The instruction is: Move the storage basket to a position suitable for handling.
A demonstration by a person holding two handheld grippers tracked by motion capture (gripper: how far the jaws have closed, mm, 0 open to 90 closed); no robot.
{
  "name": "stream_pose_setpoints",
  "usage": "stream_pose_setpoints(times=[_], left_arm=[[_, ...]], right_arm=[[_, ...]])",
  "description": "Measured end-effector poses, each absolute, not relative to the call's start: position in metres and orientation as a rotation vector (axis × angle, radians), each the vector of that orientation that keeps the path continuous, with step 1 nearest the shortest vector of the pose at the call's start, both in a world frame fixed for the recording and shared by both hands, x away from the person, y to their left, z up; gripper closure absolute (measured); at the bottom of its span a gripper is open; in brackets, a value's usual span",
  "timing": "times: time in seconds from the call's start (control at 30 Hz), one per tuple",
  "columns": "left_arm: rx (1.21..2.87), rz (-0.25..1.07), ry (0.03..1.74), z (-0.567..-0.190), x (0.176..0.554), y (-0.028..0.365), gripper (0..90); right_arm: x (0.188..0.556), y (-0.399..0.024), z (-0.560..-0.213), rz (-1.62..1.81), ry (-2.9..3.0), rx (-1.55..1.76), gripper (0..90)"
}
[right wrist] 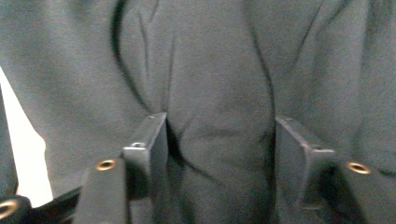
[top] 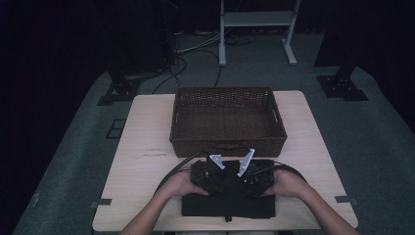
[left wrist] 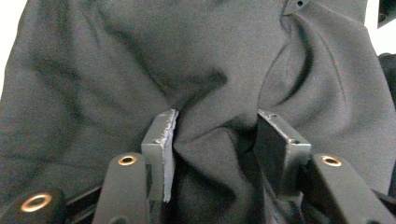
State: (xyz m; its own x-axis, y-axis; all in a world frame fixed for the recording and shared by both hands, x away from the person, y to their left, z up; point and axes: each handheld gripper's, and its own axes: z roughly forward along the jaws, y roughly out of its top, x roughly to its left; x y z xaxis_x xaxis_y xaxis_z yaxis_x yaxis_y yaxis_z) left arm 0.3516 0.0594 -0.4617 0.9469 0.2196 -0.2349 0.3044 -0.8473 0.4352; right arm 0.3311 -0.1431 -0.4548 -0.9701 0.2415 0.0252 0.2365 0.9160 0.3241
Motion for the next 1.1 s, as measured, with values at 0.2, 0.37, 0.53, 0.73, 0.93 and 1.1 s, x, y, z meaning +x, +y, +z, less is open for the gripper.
stream_pose_setpoints(times=[0.2,0.37,0.53,0.73,0.93,1.1], left_arm=[[2.626,-0.256,0.348,-0.460,0.351,0.058,60.8],[2.633,-0.228,0.318,-0.459,0.349,0.056,67.7],[2.617,-0.217,0.312,-0.459,0.349,0.058,70.8],[2.612,-0.202,0.305,-0.457,0.349,0.060,72.9],[2.609,-0.184,0.292,-0.453,0.349,0.062,74.6],[2.613,-0.133,0.282,-0.447,0.349,0.062,75.4]], right_arm=[[0.333,-0.146,-0.452,0.558,3.071,0.361,55.4],[0.334,-0.146,-0.450,0.571,3.074,0.341,64.6],[0.335,-0.146,-0.448,0.586,3.067,0.322,70.6],[0.335,-0.147,-0.447,0.600,3.059,0.298,73.2],[0.333,-0.149,-0.443,0.602,3.043,0.279,74.4],[0.331,-0.150,-0.437,0.605,3.014,0.257,74.8]])
